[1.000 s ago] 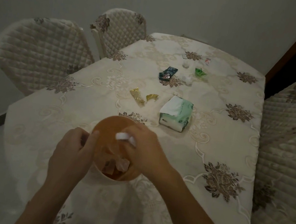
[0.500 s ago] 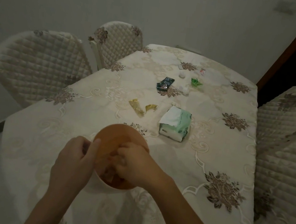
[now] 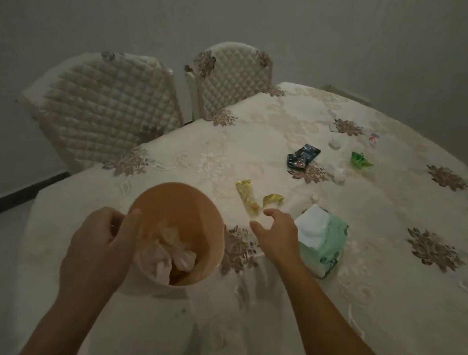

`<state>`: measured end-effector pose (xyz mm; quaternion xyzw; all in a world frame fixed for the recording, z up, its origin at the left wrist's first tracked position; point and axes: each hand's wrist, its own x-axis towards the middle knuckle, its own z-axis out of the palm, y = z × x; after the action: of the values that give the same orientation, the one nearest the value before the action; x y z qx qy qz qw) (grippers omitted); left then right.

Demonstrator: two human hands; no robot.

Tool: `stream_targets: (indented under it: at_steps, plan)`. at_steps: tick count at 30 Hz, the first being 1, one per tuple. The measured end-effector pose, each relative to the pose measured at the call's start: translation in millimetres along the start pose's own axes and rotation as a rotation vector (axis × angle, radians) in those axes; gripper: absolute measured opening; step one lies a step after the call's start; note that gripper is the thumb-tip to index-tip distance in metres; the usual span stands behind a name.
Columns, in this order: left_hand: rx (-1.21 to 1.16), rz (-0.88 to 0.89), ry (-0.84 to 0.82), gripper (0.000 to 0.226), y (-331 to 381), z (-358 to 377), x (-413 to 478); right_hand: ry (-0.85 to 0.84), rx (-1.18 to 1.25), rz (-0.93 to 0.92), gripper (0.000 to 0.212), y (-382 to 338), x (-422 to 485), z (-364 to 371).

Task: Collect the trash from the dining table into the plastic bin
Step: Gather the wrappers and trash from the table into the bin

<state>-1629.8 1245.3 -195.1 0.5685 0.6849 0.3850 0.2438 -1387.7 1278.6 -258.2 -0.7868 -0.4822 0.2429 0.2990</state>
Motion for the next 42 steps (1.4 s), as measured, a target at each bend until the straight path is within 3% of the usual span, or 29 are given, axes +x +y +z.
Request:
stream_targets:
  at_steps: [9,12,17,20,24,30,33,38,42]
  plan:
    - [-0.092,-0.05,0.164,0.033,0.3,25.5,40.1,-0.109,-0.273,-0.045,0.07,13.5,106.8,50.7]
    - [-0.109,-0.049,0.175,0.032,1.1,29.7,46.7,-0.117,-0.351,-0.043,0.053,26.0,121.0,63.1]
    - [-0.086,-0.051,0.165,0.032,-2.8,33.1,50.7,0.081,-0.322,-0.195,0.014,39.6,116.6,70.7]
    - [-0.082,-0.059,0.152,0.032,-3.5,34.2,48.3,0.128,-0.307,-0.238,0.015,43.8,118.5,70.8]
    - [-0.079,-0.057,0.141,0.035,-7.4,35.6,45.2,0.193,-0.122,-0.2,0.015,38.0,114.7,60.3]
    - [-0.085,-0.033,0.094,0.034,-4.4,29.1,31.4,0.408,0.424,-0.26,0.022,-36.0,44.6,-0.9]
    - [-0.092,-0.011,0.049,0.036,-0.4,21.0,17.3,0.323,0.527,-0.409,0.022,-61.9,-18.1,-28.1]
    - [-0.123,0.049,-0.056,0.039,2.6,-0.3,-16.1,0.033,0.254,-0.616,0.016,-67.7,-98.6,-17.3]
    - [-0.126,0.117,-0.138,0.038,-9.9,-23.1,-44.4,-0.061,0.094,-0.612,0.018,-61.5,-143.7,2.2]
